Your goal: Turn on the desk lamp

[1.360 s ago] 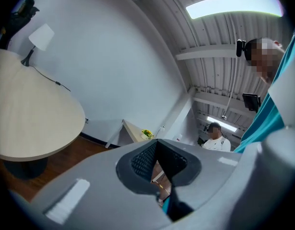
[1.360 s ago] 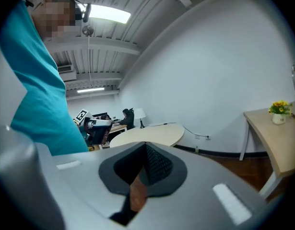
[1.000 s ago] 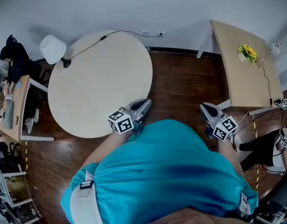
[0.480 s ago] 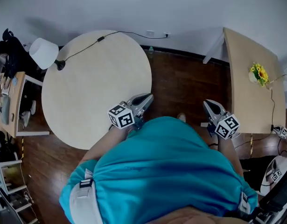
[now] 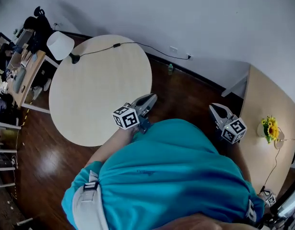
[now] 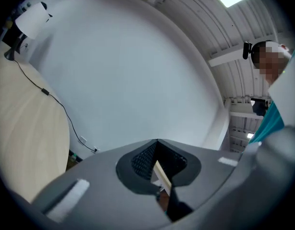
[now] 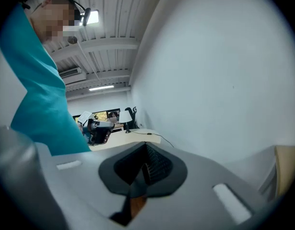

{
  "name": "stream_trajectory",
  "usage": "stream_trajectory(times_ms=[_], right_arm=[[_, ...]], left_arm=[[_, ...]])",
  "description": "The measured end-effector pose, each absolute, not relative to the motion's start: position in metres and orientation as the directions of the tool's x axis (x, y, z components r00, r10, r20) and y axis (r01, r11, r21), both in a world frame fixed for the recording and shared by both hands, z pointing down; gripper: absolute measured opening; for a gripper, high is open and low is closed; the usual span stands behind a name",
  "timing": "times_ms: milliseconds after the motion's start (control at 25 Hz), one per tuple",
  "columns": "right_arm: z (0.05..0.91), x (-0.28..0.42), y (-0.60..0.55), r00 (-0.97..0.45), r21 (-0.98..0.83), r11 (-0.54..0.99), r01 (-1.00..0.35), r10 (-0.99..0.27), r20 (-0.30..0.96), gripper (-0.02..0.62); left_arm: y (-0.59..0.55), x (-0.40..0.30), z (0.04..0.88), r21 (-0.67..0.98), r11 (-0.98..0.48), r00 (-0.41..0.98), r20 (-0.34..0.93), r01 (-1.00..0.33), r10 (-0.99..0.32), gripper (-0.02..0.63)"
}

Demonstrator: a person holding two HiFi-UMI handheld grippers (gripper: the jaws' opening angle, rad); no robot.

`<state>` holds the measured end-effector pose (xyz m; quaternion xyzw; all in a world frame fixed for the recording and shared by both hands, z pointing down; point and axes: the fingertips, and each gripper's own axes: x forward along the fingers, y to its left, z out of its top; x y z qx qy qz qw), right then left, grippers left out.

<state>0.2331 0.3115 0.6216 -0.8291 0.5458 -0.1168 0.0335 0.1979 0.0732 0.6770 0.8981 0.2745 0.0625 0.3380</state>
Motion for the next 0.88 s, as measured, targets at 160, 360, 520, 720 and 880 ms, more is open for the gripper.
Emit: stream_trajectory(times_ms=[160,360,520,720,880], right_arm=[[0.630,0.275,0.298,0.339,-0.196,-0.364,-0.910,-0.929,0.149,0.002],[0.636,0.347,0.255,0.265,-0.179,-0.298,-0.938,-0.946,0.188,0.002],[0.636,0.397,0.186,0.204,-0.169,-0.249,-0.954,-0.947,0.248,0.002],[0.646,0.477,0.103,0.101,-0.156,-0.144,-0.977,-0.961,0.259,0.002],[0.665,0.501,0.032,-0.062,-0.172,0.010,-0.985,-0.951,0.302,0.002]], left_arm=[[0.058,0.224,0.676,0.620,-0.662,0.866,-0.058,0.421,0.497,0.002],[0.021,0.282,0.684,0.609,-0.693,0.899,-0.079,0.386,0.431,0.002],[-0.038,0.324,0.698,0.652,-0.683,0.925,-0.077,0.330,0.372,0.002],[-0.088,0.377,0.732,0.650,-0.705,0.940,-0.044,0.284,0.339,0.002],[-0.138,0.386,0.745,0.674,-0.717,0.977,-0.036,0.178,0.209,0.002]])
